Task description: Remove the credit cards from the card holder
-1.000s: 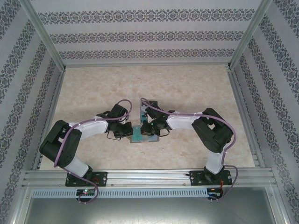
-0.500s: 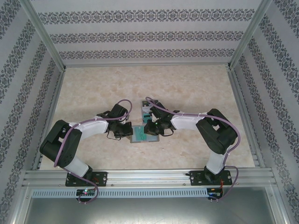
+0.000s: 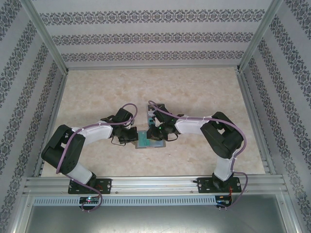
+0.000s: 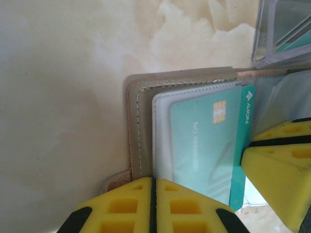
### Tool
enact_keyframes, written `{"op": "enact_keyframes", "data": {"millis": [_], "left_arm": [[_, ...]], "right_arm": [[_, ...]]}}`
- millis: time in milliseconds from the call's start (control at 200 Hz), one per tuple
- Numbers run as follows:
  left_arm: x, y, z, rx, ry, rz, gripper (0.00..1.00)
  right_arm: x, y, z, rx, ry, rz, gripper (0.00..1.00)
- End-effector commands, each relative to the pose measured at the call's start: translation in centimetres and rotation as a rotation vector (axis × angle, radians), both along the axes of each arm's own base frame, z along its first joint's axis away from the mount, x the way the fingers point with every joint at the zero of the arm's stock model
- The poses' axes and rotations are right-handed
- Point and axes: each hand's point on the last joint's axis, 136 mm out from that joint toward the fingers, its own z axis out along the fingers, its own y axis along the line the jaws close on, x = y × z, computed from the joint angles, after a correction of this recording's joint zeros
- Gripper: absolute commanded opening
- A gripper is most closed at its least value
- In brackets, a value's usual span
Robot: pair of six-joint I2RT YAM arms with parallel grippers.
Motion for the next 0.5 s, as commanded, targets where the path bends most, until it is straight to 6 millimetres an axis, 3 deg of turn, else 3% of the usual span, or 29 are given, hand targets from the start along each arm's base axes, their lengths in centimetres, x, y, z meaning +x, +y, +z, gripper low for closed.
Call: {"op": "enact_keyframes", "data": {"millis": [0, 250, 400, 495], "left_arm": [[-1.3, 0.4, -1.8, 0.035, 0.067, -0.009, 0.0], [-1.3, 0.4, -1.8, 0.034, 0.068, -0.009, 0.0], [-1.4, 0.4, -1.8, 0.035, 0.069, -0.009, 0.0], [-1.4, 0.5, -1.8, 0.039, 0.067, -0.01, 0.0]], "right_arm": [[-0.2, 0.8, -0.6, 0.001, 0.001, 0.019, 0.18], [-0.3, 1.0, -0.7, 0.011, 0.005, 0.023, 0.17], [-0.3, 0.6, -0.4, -0.002, -0.003, 0.02, 0.0], [-0.4, -0.2, -0.3, -0.019, -0.012, 0.008, 0.0]]}}
